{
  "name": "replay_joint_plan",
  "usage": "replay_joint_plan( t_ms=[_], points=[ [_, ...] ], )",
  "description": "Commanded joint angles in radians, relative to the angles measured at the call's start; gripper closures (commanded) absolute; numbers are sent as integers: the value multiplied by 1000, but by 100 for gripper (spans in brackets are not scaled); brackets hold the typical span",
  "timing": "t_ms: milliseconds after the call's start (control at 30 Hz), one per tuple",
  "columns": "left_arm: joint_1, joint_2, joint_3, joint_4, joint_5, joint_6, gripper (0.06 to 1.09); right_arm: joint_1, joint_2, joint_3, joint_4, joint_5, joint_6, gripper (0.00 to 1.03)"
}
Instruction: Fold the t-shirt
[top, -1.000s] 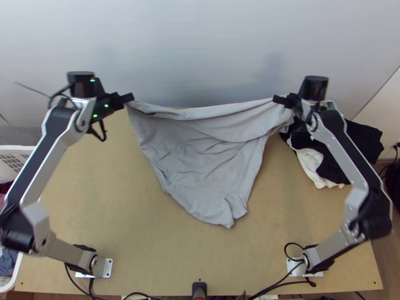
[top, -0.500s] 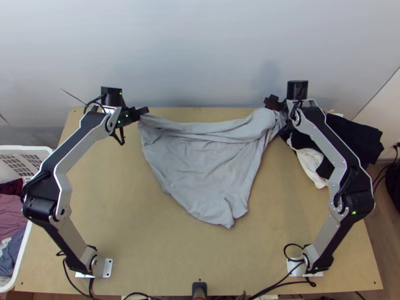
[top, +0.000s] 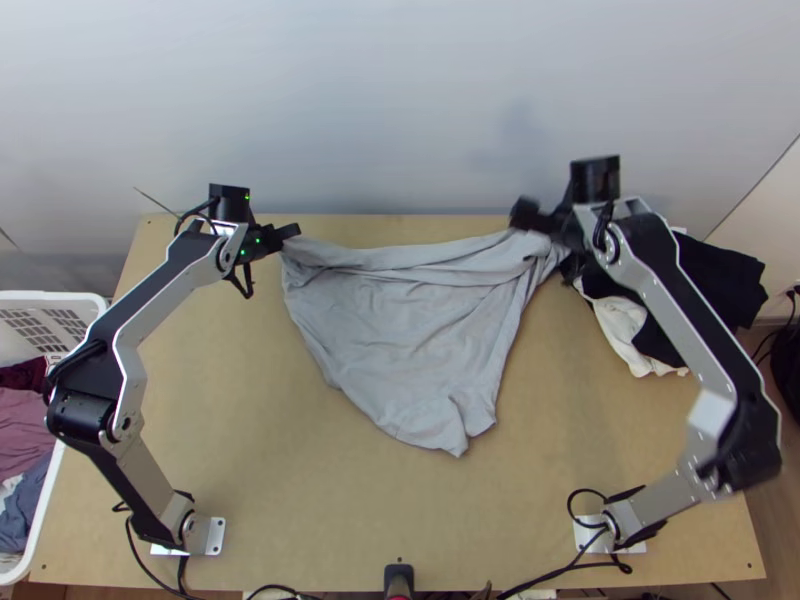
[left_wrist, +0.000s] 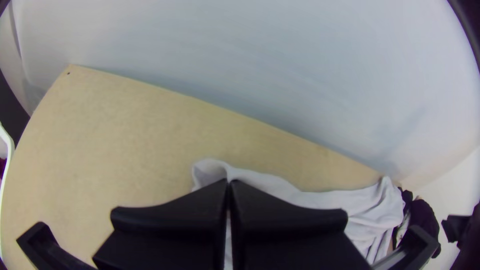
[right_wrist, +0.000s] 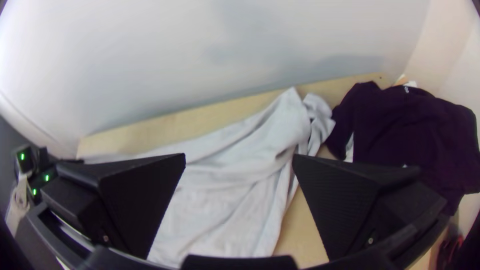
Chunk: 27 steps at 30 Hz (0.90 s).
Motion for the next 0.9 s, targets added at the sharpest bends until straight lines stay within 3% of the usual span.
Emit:
replay_joint_plan(
  t_ms=[0,333,533,867],
  points=[
    [0,-39,-23,-1,2,-1,105,184,-191,-132,-269,-87,-106,4],
    [-2,-98,-54,-17,2,-1,105,391,-364,-430,-366,-133,-71,4],
    [-3,-119,-81,-17,0,-1,105,463,-404,-572,-373,-228,-64,4],
    [-26,-127,-80,-32,-15,6,105,578,-324,-677,-225,-295,-38,4]
  ],
)
